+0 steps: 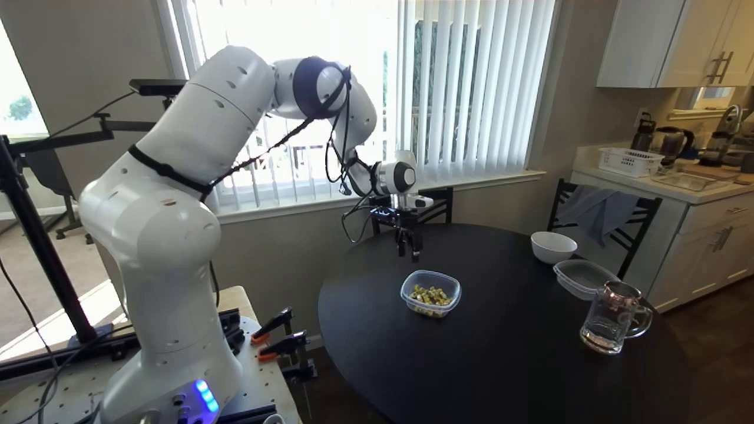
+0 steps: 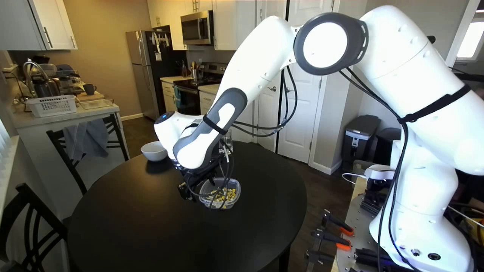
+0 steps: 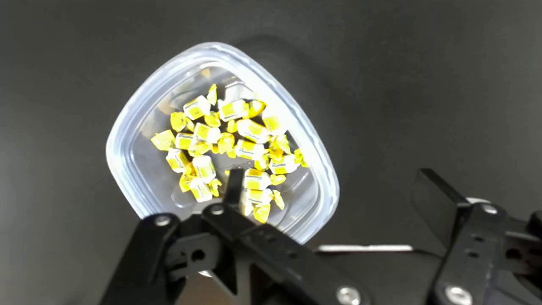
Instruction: Pour the contents of the lunchbox onto the table
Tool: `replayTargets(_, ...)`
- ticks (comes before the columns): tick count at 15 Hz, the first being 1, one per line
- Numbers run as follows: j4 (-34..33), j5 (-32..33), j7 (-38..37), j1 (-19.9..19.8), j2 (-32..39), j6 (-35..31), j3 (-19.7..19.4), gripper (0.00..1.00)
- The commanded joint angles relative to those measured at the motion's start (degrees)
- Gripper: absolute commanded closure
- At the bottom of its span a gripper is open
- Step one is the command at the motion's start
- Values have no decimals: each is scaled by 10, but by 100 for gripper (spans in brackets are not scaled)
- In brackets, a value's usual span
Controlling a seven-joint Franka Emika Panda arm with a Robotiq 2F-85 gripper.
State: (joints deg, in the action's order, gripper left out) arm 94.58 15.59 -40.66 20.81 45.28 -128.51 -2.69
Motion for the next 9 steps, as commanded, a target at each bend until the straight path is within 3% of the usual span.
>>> replayTargets(1, -50, 21, 21, 2, 42, 31, -25, 0)
replayTargets(9, -88, 4, 94, -20, 123, -31, -20, 0)
